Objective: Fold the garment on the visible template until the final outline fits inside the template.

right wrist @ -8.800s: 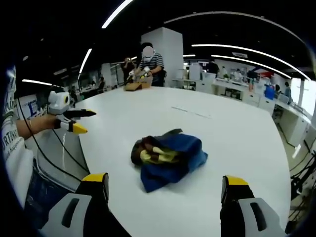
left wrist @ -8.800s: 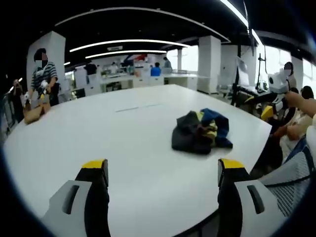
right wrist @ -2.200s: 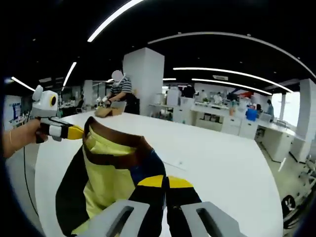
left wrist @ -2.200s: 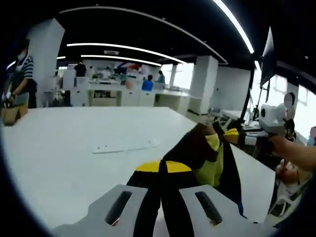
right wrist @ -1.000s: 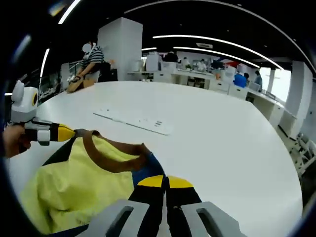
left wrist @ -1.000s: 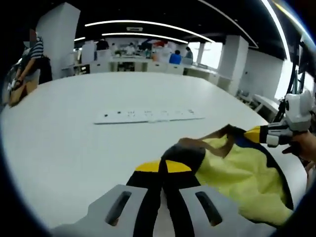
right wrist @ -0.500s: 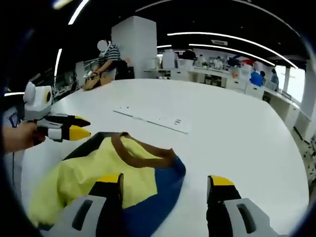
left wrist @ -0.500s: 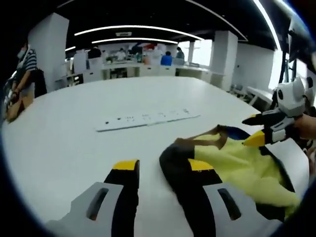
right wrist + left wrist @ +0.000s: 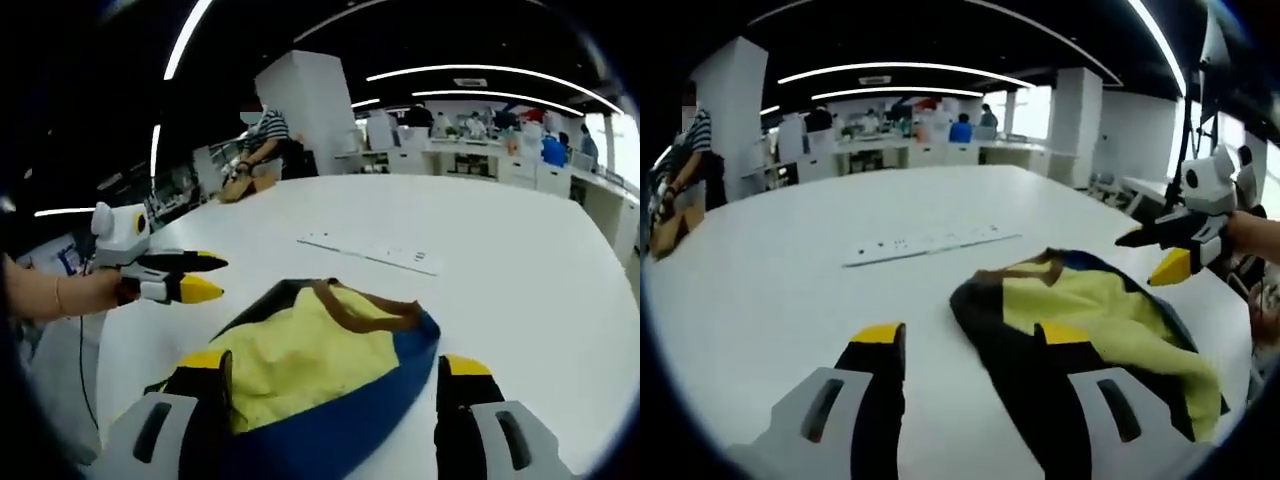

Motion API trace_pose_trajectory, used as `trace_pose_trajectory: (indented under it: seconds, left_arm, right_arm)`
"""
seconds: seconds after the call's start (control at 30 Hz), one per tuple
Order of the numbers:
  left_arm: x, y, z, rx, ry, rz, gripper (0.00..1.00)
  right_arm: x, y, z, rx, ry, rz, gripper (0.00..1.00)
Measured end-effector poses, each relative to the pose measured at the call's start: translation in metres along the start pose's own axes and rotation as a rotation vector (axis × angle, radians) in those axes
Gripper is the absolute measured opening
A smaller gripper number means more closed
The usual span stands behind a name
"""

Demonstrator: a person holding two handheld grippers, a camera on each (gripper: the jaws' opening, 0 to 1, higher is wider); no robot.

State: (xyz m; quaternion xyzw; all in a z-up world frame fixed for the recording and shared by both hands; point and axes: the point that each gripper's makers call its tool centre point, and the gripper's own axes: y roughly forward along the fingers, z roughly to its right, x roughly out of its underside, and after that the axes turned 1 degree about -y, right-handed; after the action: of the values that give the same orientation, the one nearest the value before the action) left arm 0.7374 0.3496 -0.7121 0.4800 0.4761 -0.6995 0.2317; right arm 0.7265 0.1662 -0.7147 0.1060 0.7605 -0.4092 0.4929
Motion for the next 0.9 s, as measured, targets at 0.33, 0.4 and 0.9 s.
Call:
trace_pose_trajectory:
  seconds: [0.33,0.4,0.9]
  left_arm:
    - [0.015,-0.039,0.014,0.059,-0.031,-0.002,0.54]
    - [0.016,-0.045,0.015,0.049,-0.024,-0.005,0.54]
    - [0.038,-0.102,0.047,0.089,-0.002,0.016,0.5]
  right_arm:
    - [0.021,-0.032,-0.05,-0.089,-0.056,-0.016,0.87]
    - [0.024,-0.04,-0.06,-0.101,-0.081,-0.015,0.87]
    - [0.054,-0.087,-0.123,-0.177,-0.121,-0.033,0.8]
